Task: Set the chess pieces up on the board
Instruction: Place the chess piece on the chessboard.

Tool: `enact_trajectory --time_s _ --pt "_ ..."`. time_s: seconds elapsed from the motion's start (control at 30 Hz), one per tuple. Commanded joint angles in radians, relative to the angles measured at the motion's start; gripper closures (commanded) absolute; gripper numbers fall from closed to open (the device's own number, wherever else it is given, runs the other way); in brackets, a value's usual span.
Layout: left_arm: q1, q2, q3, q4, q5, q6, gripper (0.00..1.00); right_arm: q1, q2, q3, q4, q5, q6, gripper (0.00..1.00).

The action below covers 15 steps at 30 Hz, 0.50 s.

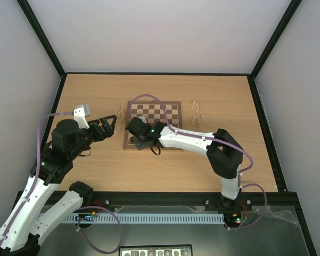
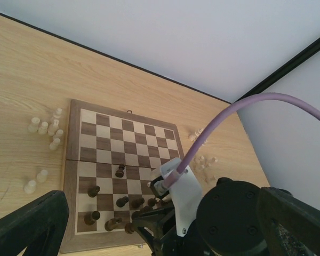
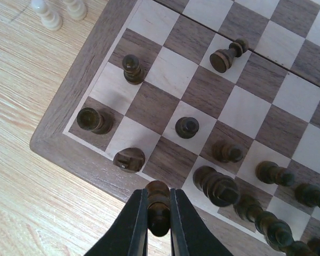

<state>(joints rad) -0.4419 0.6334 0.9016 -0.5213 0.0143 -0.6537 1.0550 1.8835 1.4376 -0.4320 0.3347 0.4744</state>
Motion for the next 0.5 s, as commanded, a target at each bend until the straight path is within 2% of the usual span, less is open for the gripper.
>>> enact_trajectory --time_s 0.0,0.47 --pt "0.006 0.009 -0.017 0.036 -0.010 0.016 0.01 -0.018 0.033 0.035 -0.011 -0.017 -0.026 0.94" --pt "0.006 0.033 -0.031 0.066 -0.004 0.015 0.01 -0.047 0.075 0.036 0.011 -0.049 -0.046 0.93"
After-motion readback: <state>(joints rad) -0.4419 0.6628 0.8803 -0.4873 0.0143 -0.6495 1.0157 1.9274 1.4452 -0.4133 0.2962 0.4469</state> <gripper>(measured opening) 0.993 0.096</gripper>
